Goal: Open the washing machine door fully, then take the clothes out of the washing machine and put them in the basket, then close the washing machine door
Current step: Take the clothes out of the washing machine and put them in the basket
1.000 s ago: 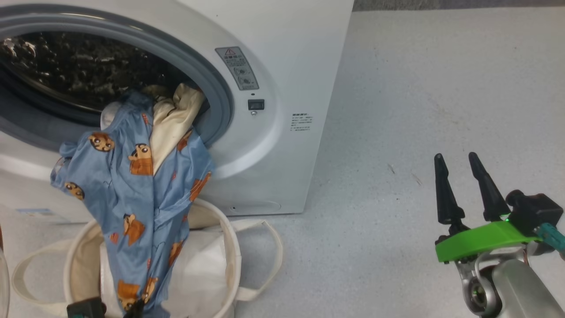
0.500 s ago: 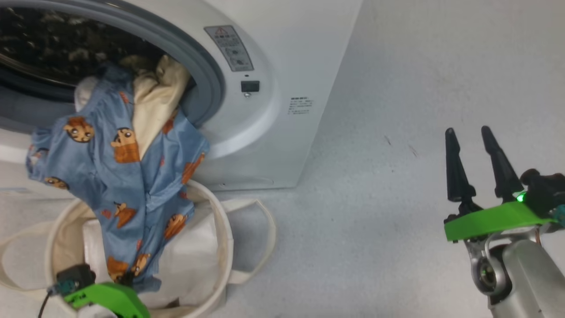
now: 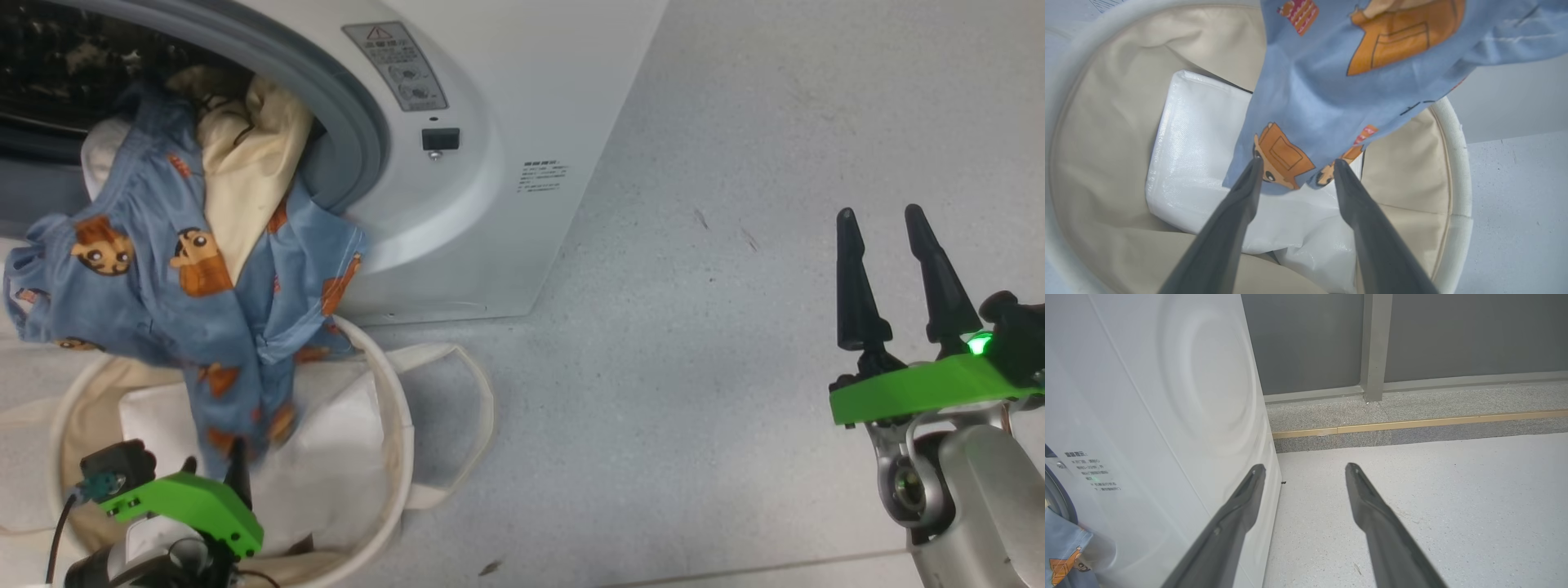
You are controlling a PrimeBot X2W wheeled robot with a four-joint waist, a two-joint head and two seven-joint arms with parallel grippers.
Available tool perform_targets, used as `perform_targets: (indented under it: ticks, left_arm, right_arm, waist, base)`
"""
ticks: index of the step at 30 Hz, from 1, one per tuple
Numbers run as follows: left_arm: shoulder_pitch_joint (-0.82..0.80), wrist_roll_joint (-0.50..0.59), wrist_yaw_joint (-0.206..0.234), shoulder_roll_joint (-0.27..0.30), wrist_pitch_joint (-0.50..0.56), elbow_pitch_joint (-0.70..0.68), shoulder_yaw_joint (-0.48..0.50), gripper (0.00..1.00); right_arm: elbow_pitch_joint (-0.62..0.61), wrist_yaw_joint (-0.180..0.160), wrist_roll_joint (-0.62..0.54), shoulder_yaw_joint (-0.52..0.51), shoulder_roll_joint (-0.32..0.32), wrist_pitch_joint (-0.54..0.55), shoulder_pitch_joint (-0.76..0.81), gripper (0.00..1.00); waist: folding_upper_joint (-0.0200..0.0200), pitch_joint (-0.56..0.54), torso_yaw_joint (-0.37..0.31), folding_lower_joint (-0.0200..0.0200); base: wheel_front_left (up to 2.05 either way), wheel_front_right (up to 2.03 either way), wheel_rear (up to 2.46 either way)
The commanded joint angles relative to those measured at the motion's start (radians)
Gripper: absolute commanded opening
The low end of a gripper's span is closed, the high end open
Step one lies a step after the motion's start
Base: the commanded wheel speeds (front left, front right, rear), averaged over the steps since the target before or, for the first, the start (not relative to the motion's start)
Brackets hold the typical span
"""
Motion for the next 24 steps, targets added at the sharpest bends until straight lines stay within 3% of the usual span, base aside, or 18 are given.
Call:
perform_targets:
  ticks: [1,10,14,24]
  left_arm:
    - [0.009,-0.005,0.001,0.042,-0.017,-0.002,0.025,1.0]
    - [0.039,0.001,0.0,0.062,-0.055,-0.034,0.04,1.0]
    - [0.082,0.049,0.005,0.096,-0.056,-0.188,0.079,1.0]
    - [0.252,0.166,-0.008,0.109,-0.057,-0.571,0.232,1.0]
  right_arm:
    - [-0.028,0.001,0.001,0.011,-0.006,-0.012,-0.009,1.0]
    - [-0.007,0.001,0.0,0.026,0.003,-0.012,0.003,1.0]
    - [0.003,0.001,-0.002,0.031,0.006,-0.012,0.018,1.0]
    - [0.038,0.001,-0.007,0.066,0.029,-0.012,0.062,1.0]
  waist:
    - [0.0,-0.01,0.002,0.0]
    - [0.0,-0.077,0.021,0.0]
    - [0.0,-0.119,0.04,0.0]
    - [0.0,-0.249,0.048,0.0]
  base:
    - [0.0,0.0,0.0]
    - [0.0,0.0,0.0]
    - [0.0,0.0,0.0]
    - [0.0,0.0,0.0]
